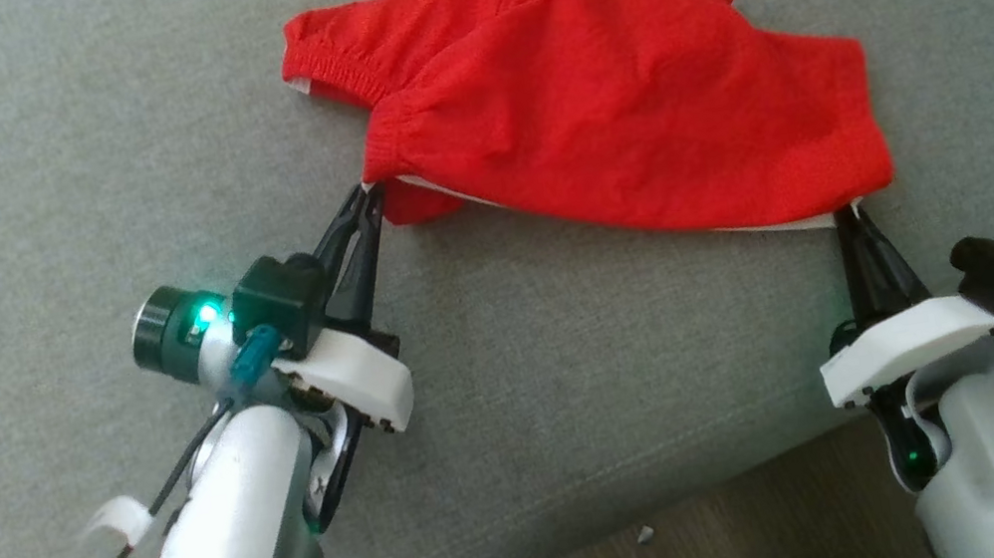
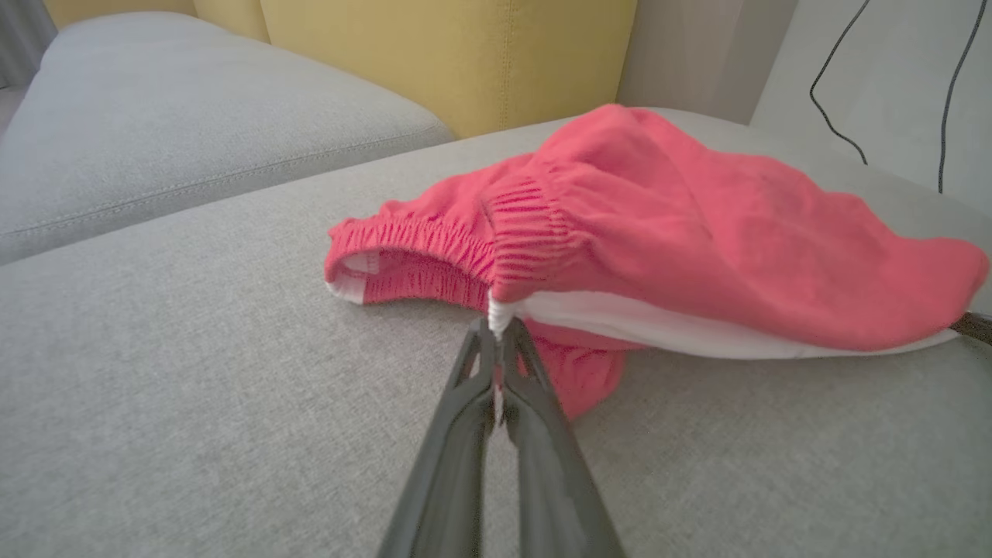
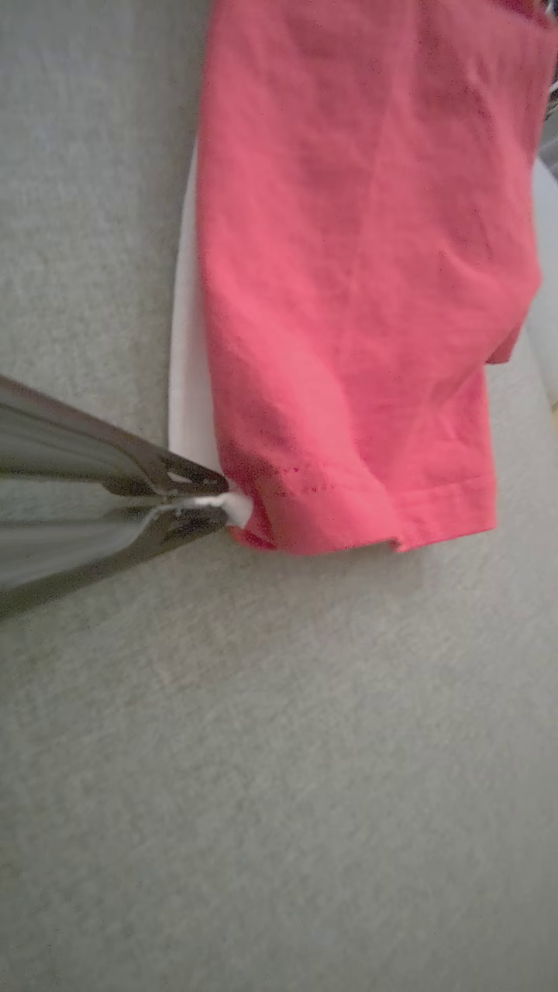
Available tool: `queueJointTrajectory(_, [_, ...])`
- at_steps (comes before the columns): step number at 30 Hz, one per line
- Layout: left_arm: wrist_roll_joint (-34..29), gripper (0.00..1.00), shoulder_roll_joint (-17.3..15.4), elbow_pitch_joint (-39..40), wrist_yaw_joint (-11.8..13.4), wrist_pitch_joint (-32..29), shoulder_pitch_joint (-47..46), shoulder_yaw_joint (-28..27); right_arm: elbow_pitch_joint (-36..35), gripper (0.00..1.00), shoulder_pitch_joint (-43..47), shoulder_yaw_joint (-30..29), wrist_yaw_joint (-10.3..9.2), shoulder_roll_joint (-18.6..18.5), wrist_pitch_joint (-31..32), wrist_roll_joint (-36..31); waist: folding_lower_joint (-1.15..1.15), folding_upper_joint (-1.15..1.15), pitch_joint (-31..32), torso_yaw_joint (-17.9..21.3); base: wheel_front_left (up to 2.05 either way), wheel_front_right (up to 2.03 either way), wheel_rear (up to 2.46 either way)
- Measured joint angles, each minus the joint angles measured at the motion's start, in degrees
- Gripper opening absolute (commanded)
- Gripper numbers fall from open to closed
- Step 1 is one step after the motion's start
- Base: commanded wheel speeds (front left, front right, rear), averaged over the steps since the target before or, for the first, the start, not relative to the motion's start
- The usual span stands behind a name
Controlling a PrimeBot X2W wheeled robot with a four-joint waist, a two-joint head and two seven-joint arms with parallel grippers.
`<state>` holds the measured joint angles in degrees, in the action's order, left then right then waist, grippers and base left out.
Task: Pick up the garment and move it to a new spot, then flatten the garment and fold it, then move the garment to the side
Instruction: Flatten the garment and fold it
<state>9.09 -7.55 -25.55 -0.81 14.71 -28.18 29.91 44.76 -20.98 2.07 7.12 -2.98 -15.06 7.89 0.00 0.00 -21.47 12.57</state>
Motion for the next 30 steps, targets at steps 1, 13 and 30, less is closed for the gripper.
queueJointTrajectory(1, [-0.02,0.00,-0.05,0.25,-0.32,0.00,0.22,-0.20,-0.71,0.00,0.13,-0.09,0.00,0.00,0.19,0.36,0.00,0.00,0.37,0.01,0.00,0.00,0.00])
queueJointTrajectory(13, [25.38,0.00,-3.15,17.53,-6.32,-16.15,6.32,-3.16,-32.83,0.00,7.17,-5.81,0.00,0.24,11.62,8.95,0.00,0.00,8.38,0.62,0.00,0.00,0.00])
queueJointTrajectory(30, [22.85,0.00,-7.31,12.24,-6.58,-22.10,-38.60,-4.42,-23.60,0.00,-38.29,-13.59,0.00,0.18,24.61,13.46,0.00,0.00,0.20,-1.38,0.00,0.00,0.00])
